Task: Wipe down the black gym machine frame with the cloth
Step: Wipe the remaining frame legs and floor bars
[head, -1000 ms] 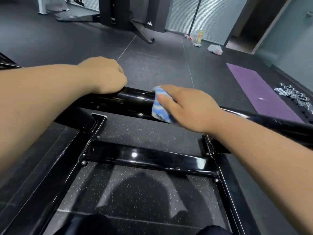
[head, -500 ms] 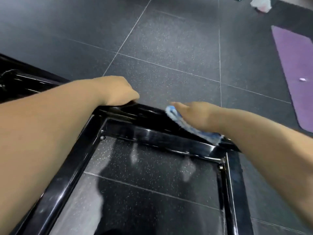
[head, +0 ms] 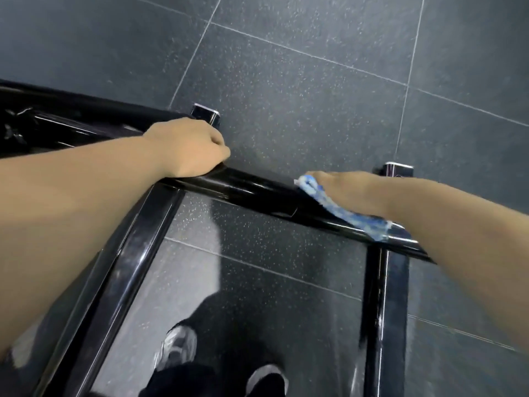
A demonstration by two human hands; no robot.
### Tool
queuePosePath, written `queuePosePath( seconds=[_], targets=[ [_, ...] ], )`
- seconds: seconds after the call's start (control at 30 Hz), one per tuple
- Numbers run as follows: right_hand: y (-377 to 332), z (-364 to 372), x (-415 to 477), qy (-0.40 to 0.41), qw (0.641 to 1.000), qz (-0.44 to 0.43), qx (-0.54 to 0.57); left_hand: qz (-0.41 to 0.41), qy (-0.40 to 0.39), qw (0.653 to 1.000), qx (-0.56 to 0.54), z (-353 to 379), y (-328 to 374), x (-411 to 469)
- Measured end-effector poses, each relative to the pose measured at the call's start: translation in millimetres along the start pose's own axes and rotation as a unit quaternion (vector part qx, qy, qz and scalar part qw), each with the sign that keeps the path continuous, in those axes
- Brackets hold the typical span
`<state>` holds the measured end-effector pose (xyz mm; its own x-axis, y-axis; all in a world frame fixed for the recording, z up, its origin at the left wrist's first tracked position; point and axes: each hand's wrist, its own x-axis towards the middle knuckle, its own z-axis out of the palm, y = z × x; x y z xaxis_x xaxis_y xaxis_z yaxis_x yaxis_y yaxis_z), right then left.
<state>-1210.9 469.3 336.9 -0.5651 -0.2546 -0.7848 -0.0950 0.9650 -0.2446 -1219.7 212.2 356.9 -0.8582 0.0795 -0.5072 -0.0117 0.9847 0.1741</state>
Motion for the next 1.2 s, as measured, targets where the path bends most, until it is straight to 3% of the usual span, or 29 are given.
queuePosePath(
  seconds=[0.07,0.13,0.3,0.37,0.43,0.5,0.6,0.7,0.8,0.87,0.93,1.07,1.2],
  targets=[
    [45.9,4.5,25.4,-0.015,0.997,0.072,-0.028,0.001,-0.011,1.0,0.004,0.2,1.9,1.5],
    [16.0,-5.5,5.6,-0.025,0.996,0.086,0.021,-0.004,-0.032,0.999,0.014,0.3,2.1,2.7],
    [-96.2,-21.7,4.1,0.031,0.997,-0.012,0.073,0.007,-0.074,0.996,0.048,-2.8,0.2,10.5],
    [-98.3,-10.7,11.4,0.053,0.992,-0.049,0.101,0.022,-0.084,0.995,0.051,-0.2,-1.4,15.0],
    [-76.4,-5.2,0.9,0.054,0.994,-0.078,0.046,0.022,-0.077,0.996,0.041,0.5,-4.8,16.8],
    [-50.5,-4.1,-11.1,0.055,0.997,-0.048,-0.021,0.017,-0.06,0.998,0.025,0.6,-6.2,16.6],
    [-41.1,-10.7,-19.3,0.025,0.999,0.035,-0.016,-0.002,-0.045,0.999,0.016,2.5,-2.7,13.3],
    [-77.8,-6.1,-19.2,0.08,0.997,-0.006,0.016,-0.011,0.029,0.999,-0.018,1.9,0.2,6.4],
    [-95.6,40.9,-32.9,0.276,0.958,-0.08,0.002,0.019,0.217,0.97,-0.104,9.5,-0.1,-12.4],
    [-80.7,62.9,-50.1,0.364,0.925,-0.106,-0.037,0.029,0.295,0.939,-0.175,16.1,0.5,-33.4],
    [-53.1,70.8,-59.3,0.397,0.909,-0.089,-0.089,0.06,0.328,0.926,-0.179,32.1,-3.0,-55.3],
    [-39.6,62.4,-55.0,0.354,0.922,-0.063,-0.143,0.099,0.343,0.923,-0.145,64.8,-9.0,-81.8],
    [-67.5,82.3,-33.0,0.449,0.871,-0.065,-0.188,0.105,0.376,0.915,-0.105,51.3,0.5,-63.1]
  ],
)
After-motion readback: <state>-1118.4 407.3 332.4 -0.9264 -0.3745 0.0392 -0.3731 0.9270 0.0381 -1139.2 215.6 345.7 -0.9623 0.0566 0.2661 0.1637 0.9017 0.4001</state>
